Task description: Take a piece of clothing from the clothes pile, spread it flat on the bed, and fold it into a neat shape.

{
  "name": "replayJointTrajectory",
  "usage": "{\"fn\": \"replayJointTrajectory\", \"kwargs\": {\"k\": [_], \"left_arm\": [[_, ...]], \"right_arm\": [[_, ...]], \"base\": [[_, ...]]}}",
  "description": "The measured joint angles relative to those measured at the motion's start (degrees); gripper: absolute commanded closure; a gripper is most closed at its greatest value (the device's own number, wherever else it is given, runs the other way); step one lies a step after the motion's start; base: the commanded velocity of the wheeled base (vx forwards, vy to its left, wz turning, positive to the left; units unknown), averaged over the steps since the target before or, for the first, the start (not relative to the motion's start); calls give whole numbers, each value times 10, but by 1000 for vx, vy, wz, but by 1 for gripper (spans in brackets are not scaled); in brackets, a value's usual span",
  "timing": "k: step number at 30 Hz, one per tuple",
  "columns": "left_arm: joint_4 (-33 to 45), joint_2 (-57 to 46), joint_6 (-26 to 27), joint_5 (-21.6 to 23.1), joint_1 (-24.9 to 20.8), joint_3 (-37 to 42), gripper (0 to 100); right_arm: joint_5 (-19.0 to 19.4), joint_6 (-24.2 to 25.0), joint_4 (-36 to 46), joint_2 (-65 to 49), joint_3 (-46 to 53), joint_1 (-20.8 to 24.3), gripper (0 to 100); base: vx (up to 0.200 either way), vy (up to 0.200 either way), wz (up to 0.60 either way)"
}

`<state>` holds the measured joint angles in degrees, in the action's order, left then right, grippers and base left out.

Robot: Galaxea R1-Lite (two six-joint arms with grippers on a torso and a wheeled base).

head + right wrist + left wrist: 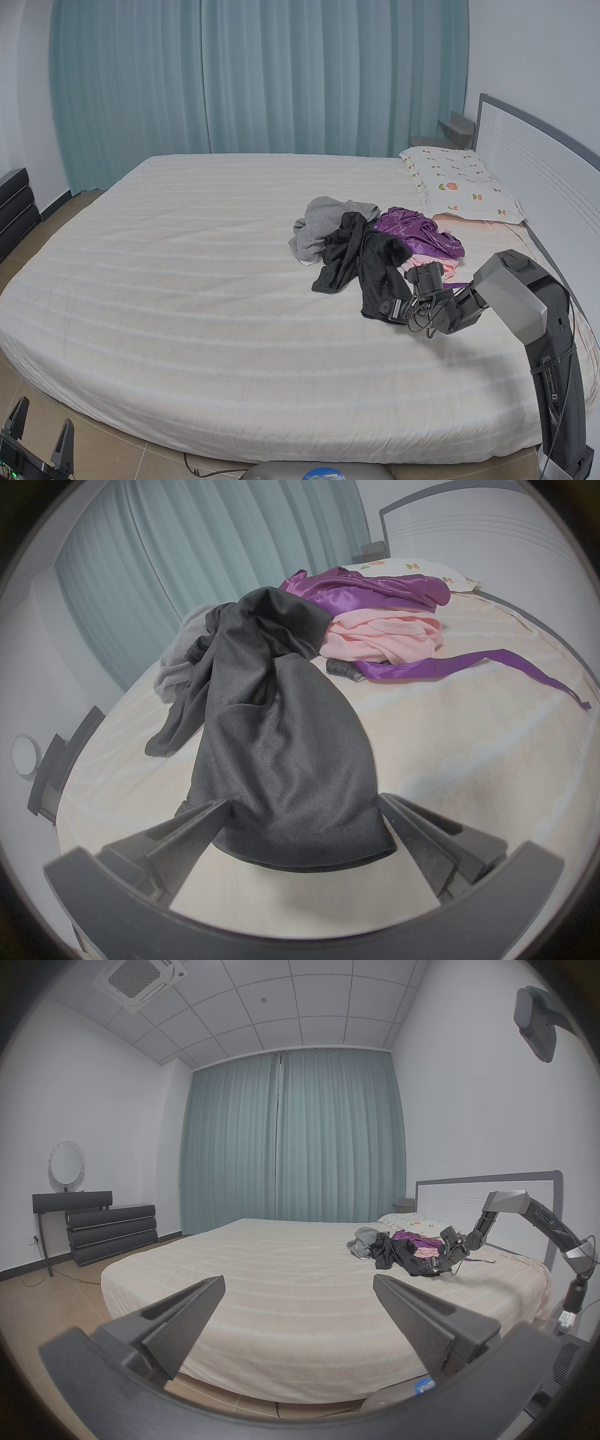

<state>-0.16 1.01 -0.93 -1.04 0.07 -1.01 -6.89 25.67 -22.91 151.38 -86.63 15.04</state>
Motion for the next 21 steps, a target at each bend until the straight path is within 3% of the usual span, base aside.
{"fn": "replayJointTrajectory", "kwargs": {"k": [1,2,15,21], "left_arm": [[0,0,0,0,0,0,0],[0,0,0,0,0,0,0],[0,0,0,0,0,0,0],[0,0,0,0,0,0,0]], "right_arm": [[1,-1,3,2,-4,0,0],[2,-1,8,3,-8,0,100],[16,31,8,0,0,2,100],[75,86,-5,-52,57,0,100]], "base": [[0,0,0],[0,0,0],[0,0,0],[0,0,0]]}}
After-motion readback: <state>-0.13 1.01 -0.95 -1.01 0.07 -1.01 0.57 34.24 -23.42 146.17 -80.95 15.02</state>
